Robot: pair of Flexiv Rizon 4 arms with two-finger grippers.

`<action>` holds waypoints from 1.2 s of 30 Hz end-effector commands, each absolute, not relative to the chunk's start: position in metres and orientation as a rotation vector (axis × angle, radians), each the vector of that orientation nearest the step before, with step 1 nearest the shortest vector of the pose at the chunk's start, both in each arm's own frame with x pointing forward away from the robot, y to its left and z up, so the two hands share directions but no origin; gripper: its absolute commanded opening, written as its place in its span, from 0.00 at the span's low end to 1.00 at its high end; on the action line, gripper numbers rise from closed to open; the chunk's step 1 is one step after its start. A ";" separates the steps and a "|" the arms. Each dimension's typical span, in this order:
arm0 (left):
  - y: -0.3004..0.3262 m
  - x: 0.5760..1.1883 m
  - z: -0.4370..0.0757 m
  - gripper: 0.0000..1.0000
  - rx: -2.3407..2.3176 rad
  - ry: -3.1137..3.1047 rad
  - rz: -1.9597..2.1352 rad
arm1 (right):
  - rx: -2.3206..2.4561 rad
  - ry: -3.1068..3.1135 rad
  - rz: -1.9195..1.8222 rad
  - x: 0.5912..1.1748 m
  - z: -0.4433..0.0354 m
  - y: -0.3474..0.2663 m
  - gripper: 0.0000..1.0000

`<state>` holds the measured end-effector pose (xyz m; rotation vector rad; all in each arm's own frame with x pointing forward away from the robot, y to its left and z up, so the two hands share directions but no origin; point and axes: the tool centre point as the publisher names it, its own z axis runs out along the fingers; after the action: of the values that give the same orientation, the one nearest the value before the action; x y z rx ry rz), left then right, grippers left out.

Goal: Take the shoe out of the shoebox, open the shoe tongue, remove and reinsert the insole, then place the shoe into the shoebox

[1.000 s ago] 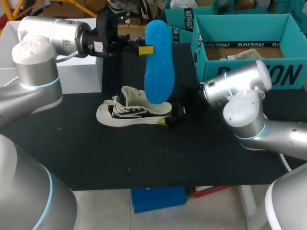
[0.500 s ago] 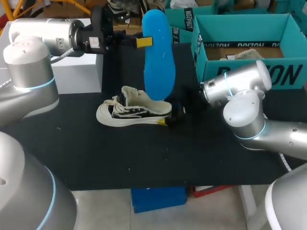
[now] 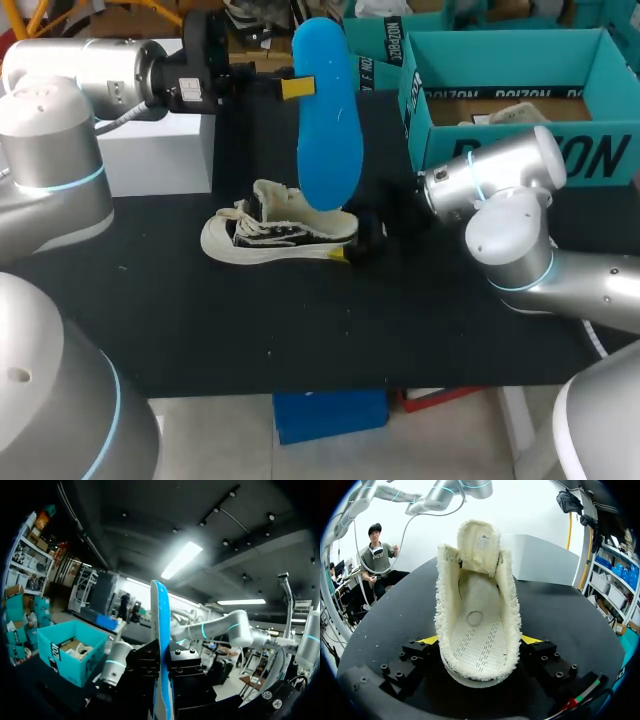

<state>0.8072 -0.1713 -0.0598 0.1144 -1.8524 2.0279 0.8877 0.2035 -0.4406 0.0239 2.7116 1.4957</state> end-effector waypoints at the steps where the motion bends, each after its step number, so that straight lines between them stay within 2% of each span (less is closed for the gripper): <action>1: -0.171 0.804 -0.059 0.00 0.126 -1.859 2.034 | 0.026 2.713 1.493 0.888 -0.443 0.204 0.00; 5: -0.171 0.804 -0.059 0.00 0.126 -1.859 2.034 | 0.026 2.713 1.493 0.888 -0.443 0.204 0.00; 6: -0.171 0.804 -0.059 0.00 0.126 -1.859 2.034 | 0.026 2.713 1.493 0.888 -0.443 0.204 0.22; 7: -0.171 0.804 -0.059 0.00 0.126 -1.859 2.034 | 0.022 2.734 1.457 0.887 -0.441 0.201 0.75; 8: -0.171 0.804 -0.059 0.00 0.126 -1.859 2.034 | 0.024 2.753 1.431 0.887 -0.439 0.198 1.00; 22: -0.171 0.804 -0.059 0.00 0.126 -1.859 2.034 | 0.026 3.039 0.951 0.886 -0.410 0.169 1.00; 36: -0.171 0.804 -0.059 0.00 0.126 -1.859 2.034 | 0.081 3.128 0.412 0.891 -0.376 0.173 1.00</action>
<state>0.8053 -0.1701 -0.0587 0.1229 -1.8561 2.0304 0.8937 0.1692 -0.3864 0.0812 3.0460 0.8428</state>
